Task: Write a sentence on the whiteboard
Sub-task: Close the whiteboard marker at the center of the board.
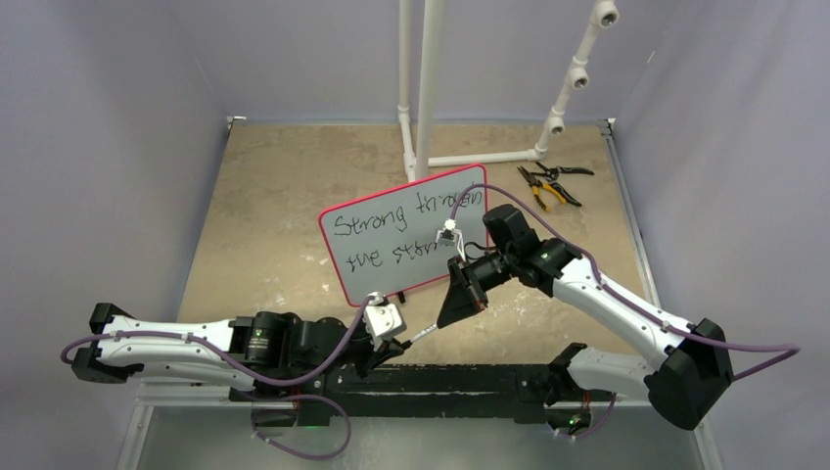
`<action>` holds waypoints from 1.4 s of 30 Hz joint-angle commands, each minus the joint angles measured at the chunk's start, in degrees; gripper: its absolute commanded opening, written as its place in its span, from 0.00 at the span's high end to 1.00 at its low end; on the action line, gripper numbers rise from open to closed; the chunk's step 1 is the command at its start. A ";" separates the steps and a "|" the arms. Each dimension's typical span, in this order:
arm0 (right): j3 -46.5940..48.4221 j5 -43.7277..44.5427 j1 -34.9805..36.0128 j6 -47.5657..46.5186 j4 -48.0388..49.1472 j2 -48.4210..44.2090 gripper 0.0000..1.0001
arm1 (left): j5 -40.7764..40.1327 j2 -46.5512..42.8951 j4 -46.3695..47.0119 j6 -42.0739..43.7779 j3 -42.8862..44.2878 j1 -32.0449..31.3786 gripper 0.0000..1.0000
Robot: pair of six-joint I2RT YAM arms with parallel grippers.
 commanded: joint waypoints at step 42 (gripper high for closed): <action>-3.69 -4.56 0.04 -1.60 5.04 -2.74 1.00 | -0.11 12.36 11.99 9.24 18.79 0.30 1.00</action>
